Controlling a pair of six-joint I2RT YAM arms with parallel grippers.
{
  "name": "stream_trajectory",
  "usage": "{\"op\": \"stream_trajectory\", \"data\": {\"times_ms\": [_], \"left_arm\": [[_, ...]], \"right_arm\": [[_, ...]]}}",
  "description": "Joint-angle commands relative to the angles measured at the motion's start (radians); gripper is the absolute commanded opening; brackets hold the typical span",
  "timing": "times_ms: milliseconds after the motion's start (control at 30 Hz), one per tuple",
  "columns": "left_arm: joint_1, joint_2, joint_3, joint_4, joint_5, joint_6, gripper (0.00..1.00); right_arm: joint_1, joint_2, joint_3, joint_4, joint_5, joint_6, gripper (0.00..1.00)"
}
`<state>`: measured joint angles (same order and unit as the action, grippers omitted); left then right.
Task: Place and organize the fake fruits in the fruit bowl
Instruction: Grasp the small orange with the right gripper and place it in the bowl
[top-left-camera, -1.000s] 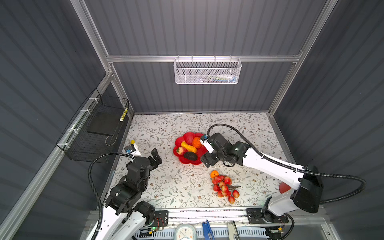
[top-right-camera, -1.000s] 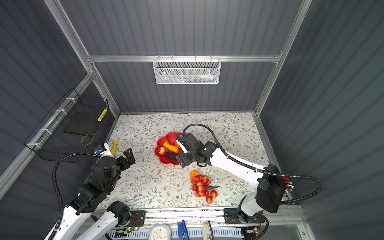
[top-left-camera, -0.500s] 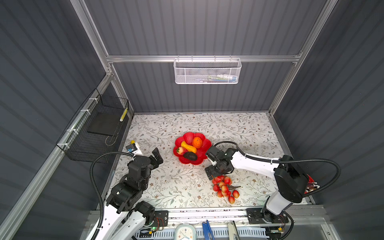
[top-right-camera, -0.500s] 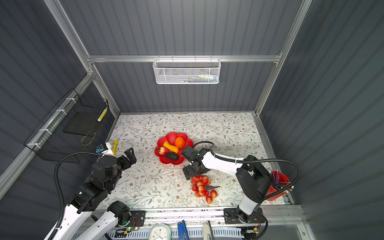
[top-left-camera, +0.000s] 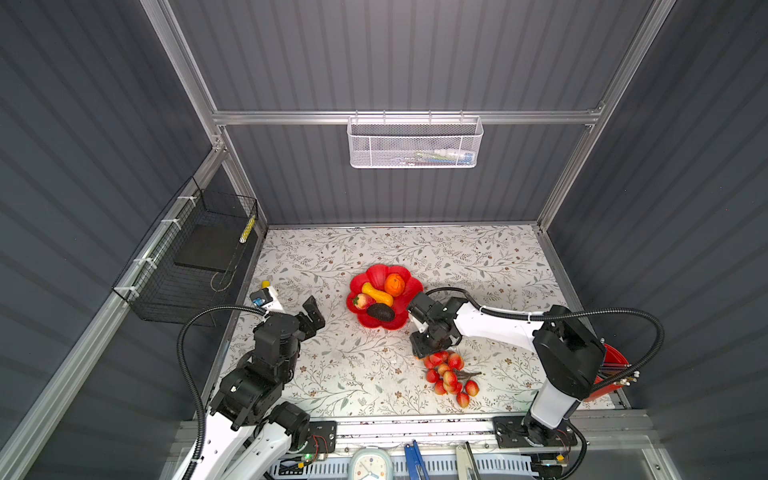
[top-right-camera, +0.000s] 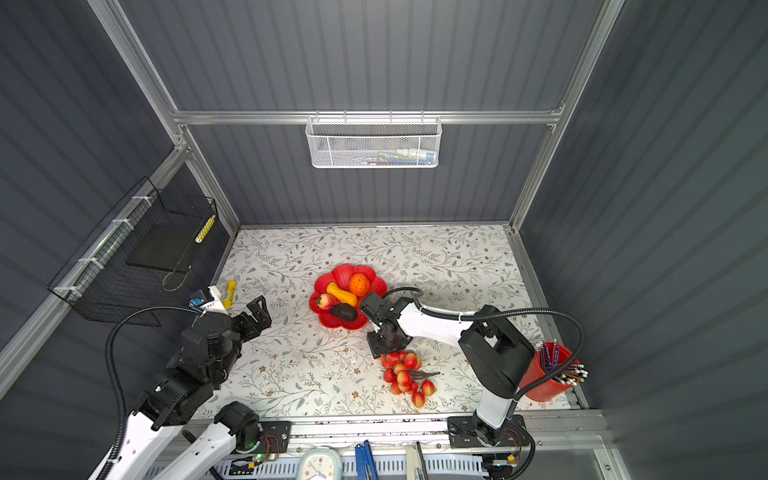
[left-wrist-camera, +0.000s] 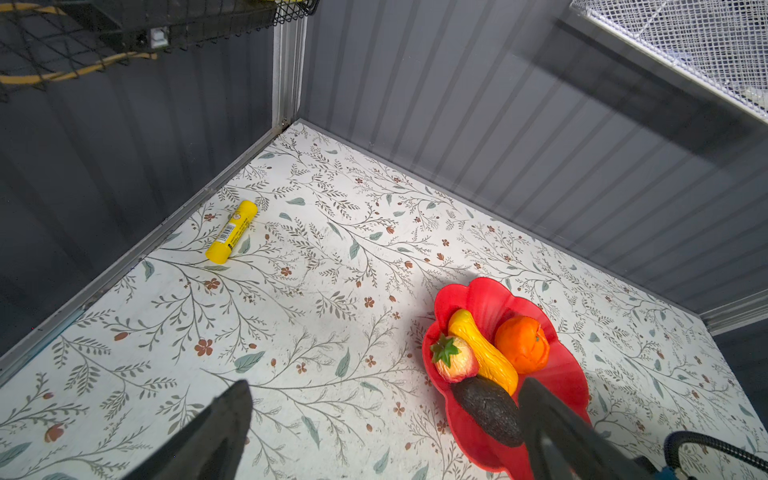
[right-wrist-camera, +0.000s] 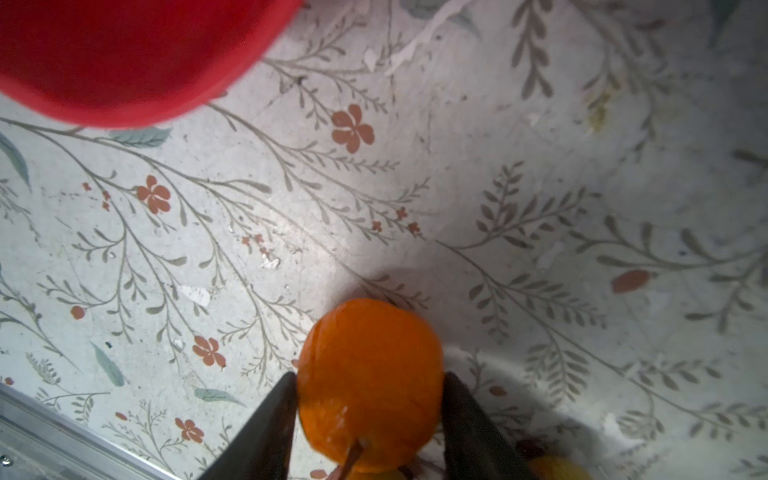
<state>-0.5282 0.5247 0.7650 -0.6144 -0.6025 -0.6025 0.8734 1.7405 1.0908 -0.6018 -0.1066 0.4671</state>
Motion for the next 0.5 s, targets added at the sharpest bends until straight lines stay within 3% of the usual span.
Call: {"op": "stream_trajectory", "data": {"times_ms": [0,200,467], "left_arm": [[0.004,0.001,0.025,-0.019,-0.012,0.015,1.0],[0.004,0.006,0.032,-0.023,-0.01,0.014,1.0],[0.004,0.008,0.036,-0.026,-0.018,0.018,1.0]], "right_arm": [[0.005,0.007,0.023,0.015,-0.008,-0.01,0.44],[0.004,-0.053,0.048,0.028,0.027,-0.027,0.3],[-0.017,-0.195,0.137,-0.034,0.101,-0.114,0.31]]}}
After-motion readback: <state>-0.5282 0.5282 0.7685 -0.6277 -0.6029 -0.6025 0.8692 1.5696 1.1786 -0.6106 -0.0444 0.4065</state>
